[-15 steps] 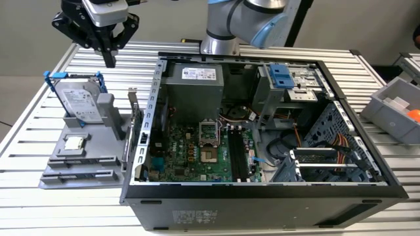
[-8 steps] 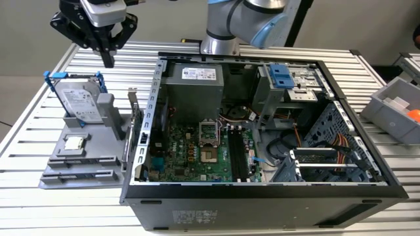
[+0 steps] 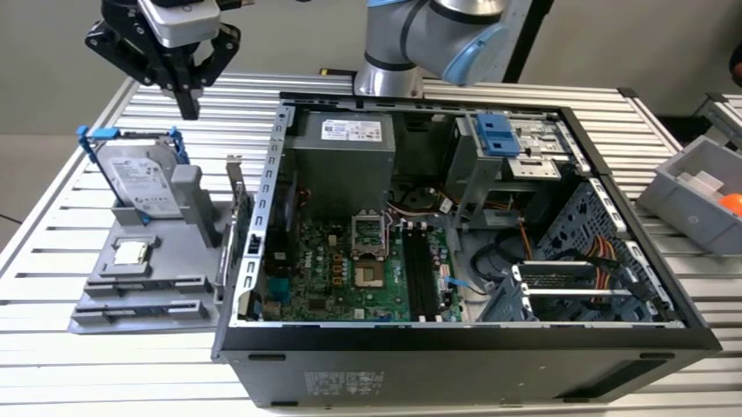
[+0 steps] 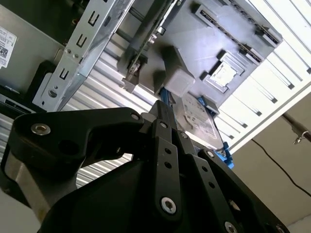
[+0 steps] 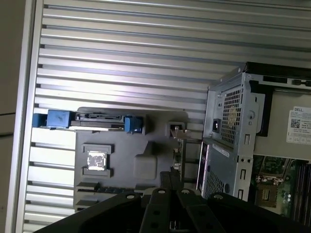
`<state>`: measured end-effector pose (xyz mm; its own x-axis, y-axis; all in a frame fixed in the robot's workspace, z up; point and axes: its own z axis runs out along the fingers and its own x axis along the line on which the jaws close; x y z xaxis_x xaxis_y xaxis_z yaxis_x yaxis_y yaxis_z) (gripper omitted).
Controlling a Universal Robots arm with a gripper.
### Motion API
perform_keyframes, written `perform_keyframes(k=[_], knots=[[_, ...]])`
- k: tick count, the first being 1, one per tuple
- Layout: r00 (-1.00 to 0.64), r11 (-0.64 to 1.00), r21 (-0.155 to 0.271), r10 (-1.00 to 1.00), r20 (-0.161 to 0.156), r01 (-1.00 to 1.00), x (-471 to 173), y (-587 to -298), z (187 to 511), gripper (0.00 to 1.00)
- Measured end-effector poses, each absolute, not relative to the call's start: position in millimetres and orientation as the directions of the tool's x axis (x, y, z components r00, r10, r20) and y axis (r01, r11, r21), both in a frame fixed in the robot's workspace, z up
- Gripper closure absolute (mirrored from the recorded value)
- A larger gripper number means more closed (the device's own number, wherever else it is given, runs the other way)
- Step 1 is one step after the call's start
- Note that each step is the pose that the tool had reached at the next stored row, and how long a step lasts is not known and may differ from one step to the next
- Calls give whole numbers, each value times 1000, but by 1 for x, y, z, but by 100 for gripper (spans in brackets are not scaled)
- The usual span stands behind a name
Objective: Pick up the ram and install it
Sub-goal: 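Reach for the ram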
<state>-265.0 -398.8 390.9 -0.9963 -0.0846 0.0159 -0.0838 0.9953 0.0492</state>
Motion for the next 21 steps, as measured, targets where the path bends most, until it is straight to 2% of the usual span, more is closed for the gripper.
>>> perform_keyframes(k=[21], knots=[[-996,995,49,-89,18,-88,-280,-399,391,100]])
